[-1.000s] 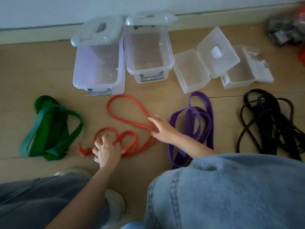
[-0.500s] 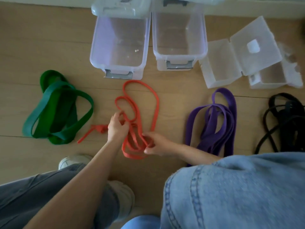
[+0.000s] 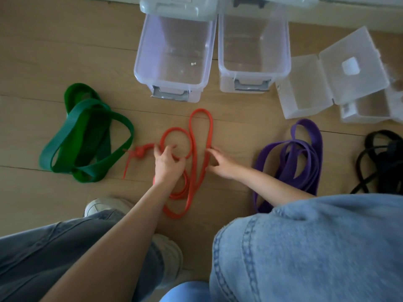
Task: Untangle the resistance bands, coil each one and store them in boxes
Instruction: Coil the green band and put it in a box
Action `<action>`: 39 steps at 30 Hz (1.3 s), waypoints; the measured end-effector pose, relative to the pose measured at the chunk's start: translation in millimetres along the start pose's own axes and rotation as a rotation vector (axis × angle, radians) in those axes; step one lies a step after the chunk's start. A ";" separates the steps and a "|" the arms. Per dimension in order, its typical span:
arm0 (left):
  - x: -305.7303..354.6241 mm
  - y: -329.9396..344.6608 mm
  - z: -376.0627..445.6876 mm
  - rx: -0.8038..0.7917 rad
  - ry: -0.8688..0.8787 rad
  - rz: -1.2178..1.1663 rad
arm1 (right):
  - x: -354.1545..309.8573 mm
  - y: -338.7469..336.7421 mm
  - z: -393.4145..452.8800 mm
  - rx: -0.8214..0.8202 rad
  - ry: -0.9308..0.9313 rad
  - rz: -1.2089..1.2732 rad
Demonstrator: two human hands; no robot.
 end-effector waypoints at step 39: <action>-50.7 -188.8 49.9 0.416 0.281 0.061 | -299.0 15.3 32.1 0.198 -0.670 -0.066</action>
Point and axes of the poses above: each hand's wrist, its own z-axis towards the middle knuckle, its own y-axis out of the palm, x = y × z, the point moved 7 cm from there along z, towards the middle knuckle, and after that the axes turned 11 degrees about x, right-handed, at the moved point
